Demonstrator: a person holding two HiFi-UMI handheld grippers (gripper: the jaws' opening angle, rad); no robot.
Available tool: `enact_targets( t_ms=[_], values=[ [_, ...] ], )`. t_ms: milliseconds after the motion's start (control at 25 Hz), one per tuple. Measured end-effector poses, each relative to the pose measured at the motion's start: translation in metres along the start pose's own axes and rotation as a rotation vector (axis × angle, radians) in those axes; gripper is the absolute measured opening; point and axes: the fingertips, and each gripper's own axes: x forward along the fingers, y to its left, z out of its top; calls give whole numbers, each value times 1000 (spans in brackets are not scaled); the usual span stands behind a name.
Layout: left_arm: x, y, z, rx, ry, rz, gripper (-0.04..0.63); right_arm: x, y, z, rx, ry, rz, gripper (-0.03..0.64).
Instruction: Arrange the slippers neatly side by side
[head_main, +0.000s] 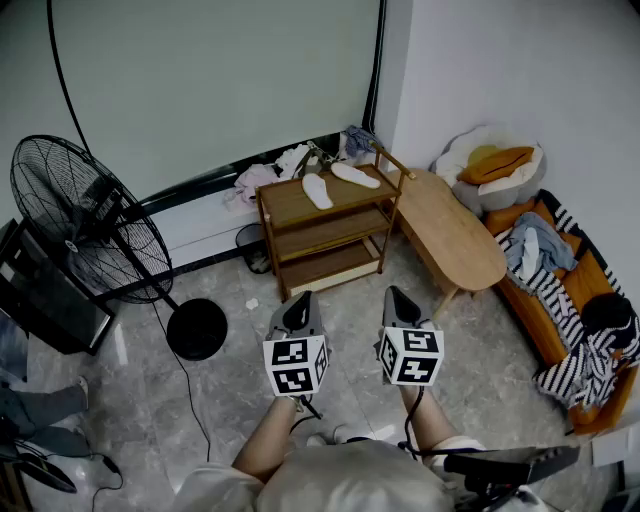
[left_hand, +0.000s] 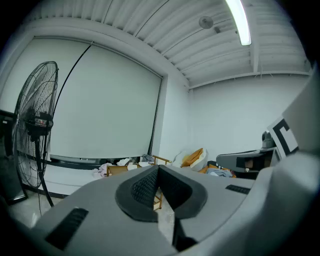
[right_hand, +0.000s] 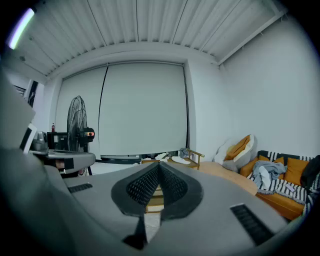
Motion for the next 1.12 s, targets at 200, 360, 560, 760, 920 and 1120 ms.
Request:
enact_targets(
  t_ms=[200,360,560,760,920,1120],
  values=[
    [7,-2,-1,-7,5,1,12,6,-2,2,-4,-1,18,34],
    [17,-7,-4,-2,13,4,12,13,-11,3,32,-7,33,34],
    [29,-11,-13,1,38,6,12,21,-25,-5,36,21,25,34],
    [44,-13,-18,6,52,23,12,36,-41,-12,56,44,37,34],
    [61,-18,-21,7,57,36,12,48,-59,-12,73,40,35,34],
    [77,-22,-27,-5,74,47,12,59,-71,-22,69,73,44,34]
  ],
)
